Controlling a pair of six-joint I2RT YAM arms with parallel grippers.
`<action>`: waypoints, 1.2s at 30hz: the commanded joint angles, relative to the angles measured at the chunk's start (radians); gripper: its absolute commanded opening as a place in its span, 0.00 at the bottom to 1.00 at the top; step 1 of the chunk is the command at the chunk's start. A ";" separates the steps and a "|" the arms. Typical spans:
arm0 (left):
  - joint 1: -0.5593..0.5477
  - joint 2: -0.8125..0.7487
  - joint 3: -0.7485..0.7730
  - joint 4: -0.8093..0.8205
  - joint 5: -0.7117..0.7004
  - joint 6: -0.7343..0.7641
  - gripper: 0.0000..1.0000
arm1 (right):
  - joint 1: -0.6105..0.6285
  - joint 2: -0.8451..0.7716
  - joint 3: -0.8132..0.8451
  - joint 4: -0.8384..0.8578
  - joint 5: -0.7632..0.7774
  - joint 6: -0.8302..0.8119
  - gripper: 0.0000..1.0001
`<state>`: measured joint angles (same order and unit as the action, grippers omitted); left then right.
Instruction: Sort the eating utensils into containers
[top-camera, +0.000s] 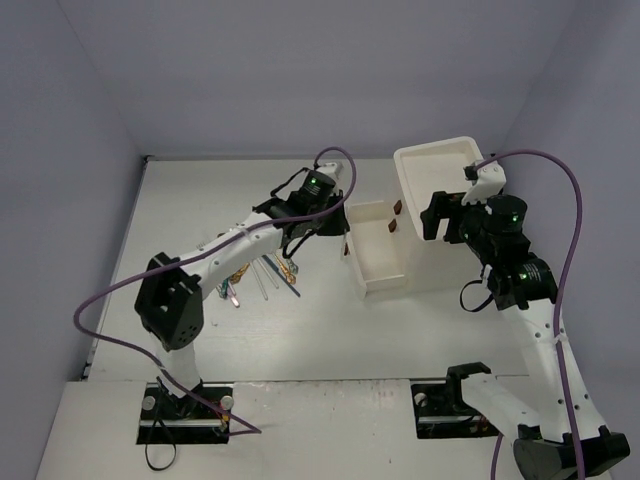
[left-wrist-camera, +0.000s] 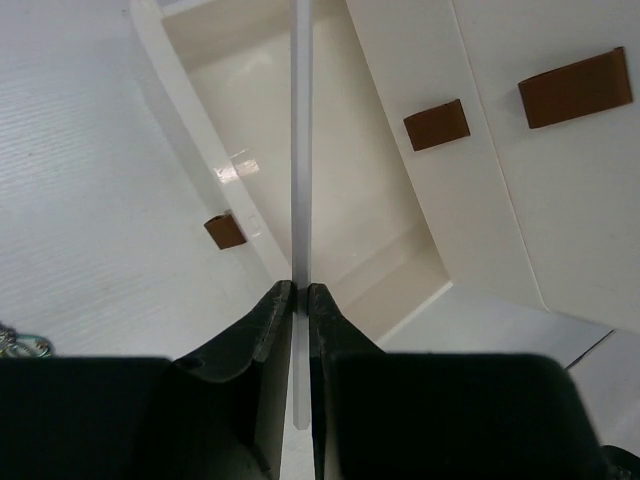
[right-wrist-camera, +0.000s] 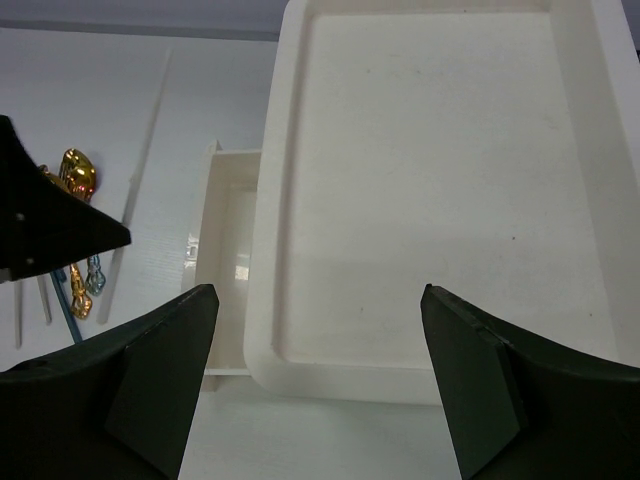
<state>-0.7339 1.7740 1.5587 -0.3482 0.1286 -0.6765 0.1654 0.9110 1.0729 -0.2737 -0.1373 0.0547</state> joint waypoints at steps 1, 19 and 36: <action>-0.038 0.071 0.136 0.082 0.047 0.044 0.00 | 0.005 -0.026 0.021 0.051 0.024 0.004 0.80; -0.118 0.271 0.231 0.094 0.039 0.032 0.00 | 0.003 -0.077 -0.016 0.024 0.035 0.004 0.81; -0.123 0.078 0.140 -0.090 -0.145 0.077 0.37 | 0.004 -0.072 0.005 0.004 0.059 -0.027 0.82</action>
<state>-0.8501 2.0138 1.7269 -0.4136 0.0627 -0.6097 0.1654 0.8352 1.0561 -0.3125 -0.1008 0.0461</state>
